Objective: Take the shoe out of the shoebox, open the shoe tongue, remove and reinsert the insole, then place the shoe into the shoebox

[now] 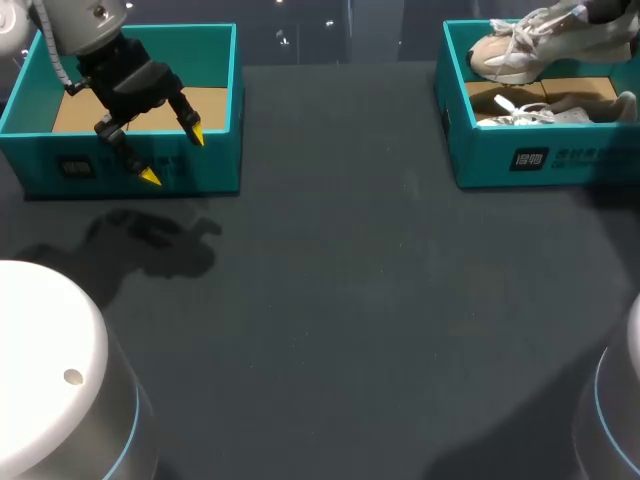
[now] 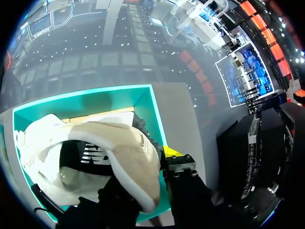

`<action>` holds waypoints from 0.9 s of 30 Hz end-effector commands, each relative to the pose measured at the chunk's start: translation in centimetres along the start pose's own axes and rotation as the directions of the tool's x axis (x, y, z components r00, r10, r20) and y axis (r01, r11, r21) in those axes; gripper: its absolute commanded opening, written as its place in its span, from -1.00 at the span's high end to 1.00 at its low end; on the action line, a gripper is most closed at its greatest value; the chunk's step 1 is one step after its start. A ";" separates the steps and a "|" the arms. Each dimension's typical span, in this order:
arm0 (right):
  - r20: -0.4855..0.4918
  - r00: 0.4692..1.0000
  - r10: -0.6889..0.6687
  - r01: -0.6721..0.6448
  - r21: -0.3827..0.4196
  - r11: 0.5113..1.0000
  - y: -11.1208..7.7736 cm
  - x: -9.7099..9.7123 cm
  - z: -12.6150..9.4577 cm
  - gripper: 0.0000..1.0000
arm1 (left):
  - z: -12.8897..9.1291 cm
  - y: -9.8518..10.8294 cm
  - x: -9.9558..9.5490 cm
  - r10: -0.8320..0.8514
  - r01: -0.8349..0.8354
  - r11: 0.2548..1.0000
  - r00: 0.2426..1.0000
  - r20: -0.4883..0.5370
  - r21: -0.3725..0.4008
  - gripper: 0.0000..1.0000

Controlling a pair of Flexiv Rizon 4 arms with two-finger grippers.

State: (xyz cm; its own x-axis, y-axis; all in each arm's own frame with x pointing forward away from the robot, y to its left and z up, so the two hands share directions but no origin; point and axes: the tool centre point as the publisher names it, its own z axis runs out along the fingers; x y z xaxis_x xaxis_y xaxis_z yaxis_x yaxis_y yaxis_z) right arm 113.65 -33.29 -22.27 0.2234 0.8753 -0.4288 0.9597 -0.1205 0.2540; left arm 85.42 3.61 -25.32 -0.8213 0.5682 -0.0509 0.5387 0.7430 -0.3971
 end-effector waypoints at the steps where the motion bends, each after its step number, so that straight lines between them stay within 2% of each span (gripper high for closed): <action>1: 0.005 1.000 -0.003 0.003 -0.007 1.000 -0.2 0.6 0.0 1.00 | 0.0 0.0 0.0 0.000 0.000 1.000 1.000 -0.001 -0.001 -1.00; 16: -0.027 1.000 -0.009 0.009 0.029 1.000 0.4 3.0 1.7 1.00 | 0.0 0.0 0.0 0.000 0.000 1.000 1.000 -0.001 -0.001 -1.00; 27: -0.024 1.000 0.011 -0.009 0.081 0.997 1.1 3.1 4.0 1.00 | 0.0 0.0 0.0 0.000 0.000 1.000 1.000 -0.001 -0.001 -1.00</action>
State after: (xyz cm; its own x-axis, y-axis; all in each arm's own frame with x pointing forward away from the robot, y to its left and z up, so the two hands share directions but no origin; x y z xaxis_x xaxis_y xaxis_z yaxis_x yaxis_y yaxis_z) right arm 114.98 -32.19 -26.31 0.2286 0.8860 -0.4034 0.9659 -0.1546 0.2079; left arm 85.41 3.61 -25.33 -0.8213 0.5682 -0.0509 0.5387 0.7430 -0.3971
